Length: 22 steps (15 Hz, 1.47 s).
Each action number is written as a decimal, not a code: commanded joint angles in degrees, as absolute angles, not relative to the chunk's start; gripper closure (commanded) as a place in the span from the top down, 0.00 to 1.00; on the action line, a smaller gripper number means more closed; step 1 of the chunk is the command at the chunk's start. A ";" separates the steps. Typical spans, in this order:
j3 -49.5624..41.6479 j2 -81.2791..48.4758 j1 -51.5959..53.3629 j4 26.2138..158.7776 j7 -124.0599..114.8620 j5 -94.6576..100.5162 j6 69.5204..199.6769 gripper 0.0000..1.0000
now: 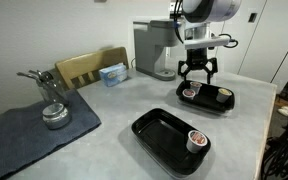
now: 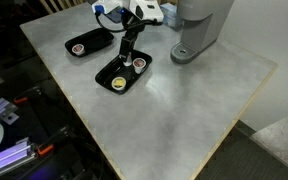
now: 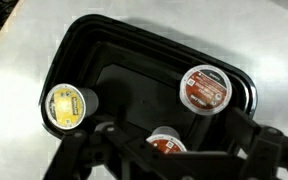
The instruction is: Transfer the coffee pods from the box on the right to the box on the left
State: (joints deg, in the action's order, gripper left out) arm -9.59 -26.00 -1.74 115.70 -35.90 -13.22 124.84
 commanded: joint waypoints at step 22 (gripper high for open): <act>-8.82 -32.53 -6.42 112.67 -33.86 -18.01 129.00 1.00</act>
